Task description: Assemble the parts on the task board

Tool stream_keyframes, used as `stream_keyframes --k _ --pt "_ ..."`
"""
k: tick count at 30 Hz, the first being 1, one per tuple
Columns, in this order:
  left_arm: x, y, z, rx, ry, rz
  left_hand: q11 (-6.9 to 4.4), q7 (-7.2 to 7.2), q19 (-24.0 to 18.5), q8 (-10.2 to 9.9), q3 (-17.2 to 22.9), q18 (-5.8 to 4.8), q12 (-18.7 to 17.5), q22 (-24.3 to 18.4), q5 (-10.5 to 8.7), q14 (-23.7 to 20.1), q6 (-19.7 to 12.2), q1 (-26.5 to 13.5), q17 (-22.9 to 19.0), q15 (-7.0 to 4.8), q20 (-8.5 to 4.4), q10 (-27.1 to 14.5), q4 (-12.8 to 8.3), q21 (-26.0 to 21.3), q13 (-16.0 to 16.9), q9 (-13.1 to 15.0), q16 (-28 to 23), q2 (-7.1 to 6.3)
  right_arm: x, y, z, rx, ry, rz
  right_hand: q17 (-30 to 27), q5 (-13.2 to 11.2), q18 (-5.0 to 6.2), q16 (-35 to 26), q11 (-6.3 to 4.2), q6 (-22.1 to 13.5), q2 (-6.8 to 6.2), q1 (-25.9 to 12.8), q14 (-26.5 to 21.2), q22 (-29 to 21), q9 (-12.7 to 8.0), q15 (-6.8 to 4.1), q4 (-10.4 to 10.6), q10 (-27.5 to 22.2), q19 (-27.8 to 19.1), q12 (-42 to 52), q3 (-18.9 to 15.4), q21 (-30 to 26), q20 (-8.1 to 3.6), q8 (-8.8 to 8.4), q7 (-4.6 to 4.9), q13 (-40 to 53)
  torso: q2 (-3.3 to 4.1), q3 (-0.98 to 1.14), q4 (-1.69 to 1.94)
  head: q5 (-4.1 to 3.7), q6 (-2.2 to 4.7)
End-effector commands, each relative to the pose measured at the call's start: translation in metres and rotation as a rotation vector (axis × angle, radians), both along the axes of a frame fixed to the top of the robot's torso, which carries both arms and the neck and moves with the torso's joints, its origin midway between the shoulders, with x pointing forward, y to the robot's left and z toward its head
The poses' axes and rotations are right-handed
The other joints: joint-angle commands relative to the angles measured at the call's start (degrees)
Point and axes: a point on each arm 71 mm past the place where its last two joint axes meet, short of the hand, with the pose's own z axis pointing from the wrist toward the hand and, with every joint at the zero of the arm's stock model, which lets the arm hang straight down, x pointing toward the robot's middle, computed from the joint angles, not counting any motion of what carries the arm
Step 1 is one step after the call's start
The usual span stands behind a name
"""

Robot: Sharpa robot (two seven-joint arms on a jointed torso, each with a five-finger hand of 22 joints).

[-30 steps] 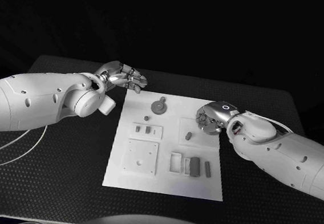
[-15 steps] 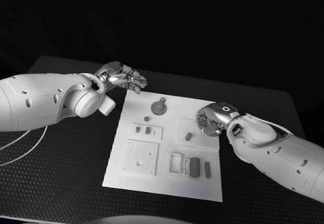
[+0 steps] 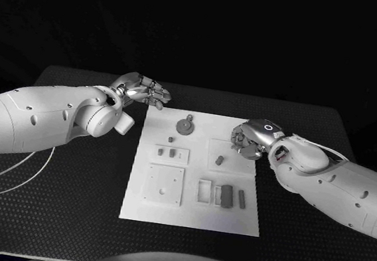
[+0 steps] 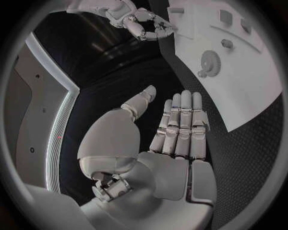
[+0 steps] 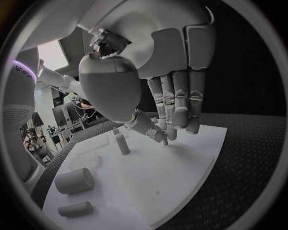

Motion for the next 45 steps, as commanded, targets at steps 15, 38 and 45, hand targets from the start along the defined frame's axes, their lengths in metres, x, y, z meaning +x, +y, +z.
stream_keyframes --k 15,38,45 --pt "0.001 0.001 0.002 -0.008 -0.009 0.002 0.15 -0.06 0.0 0.2 -0.4 -0.04 -0.2 -0.1 0.01 0.3 -0.5 -0.1 0.2 -0.01 0.21 -0.3 0.1 0.0 -0.1 -0.1 -0.4 0.03 -0.02 0.022 0.025 0.107 -0.004 0.06 0.1 0.2 -0.05 0.2 -0.06 0.4 -0.06 0.2 -0.1 0.1 0.0 -0.48 0.0 0.4 0.3 0.1 0.4 0.1 -0.09 0.41 0.05 0.1 -0.02 -0.04 0.01 0.72 0.29" --pt "0.005 -0.007 0.007 -0.013 -0.022 -0.007 0.14 -0.08 0.0 0.2 -0.4 -0.04 -0.2 -0.2 0.01 0.4 -0.5 -0.1 0.4 -0.01 0.21 -0.3 0.1 0.0 -0.1 -0.1 -0.5 0.01 -0.071 0.129 0.003 0.026 0.08 0.317 0.2 0.2 -0.05 0.2 -0.08 0.3 0.12 0.0 -0.1 0.2 0.1 -0.51 0.0 0.4 0.3 -0.1 0.5 0.1 -0.1 0.32 0.07 0.3 0.08 -0.06 0.2 4.1 0.34" --pt "0.006 -0.009 0.008 -0.015 -0.022 -0.01 0.14 -0.08 0.0 0.3 -0.4 -0.04 -0.2 -0.3 0.01 0.4 -0.5 -0.1 0.4 0.0 0.22 -0.2 0.1 0.0 -0.1 -0.1 -0.6 0.01 -0.079 0.136 -0.007 -0.014 0.103 0.346 0.3 0.2 -0.05 0.2 -0.08 0.3 0.17 0.0 -0.2 0.2 0.1 -0.51 0.0 0.4 0.3 -0.1 0.5 0.0 -0.1 0.3 0.08 0.4 0.06 -0.03 0.13 4.94 -0.15"
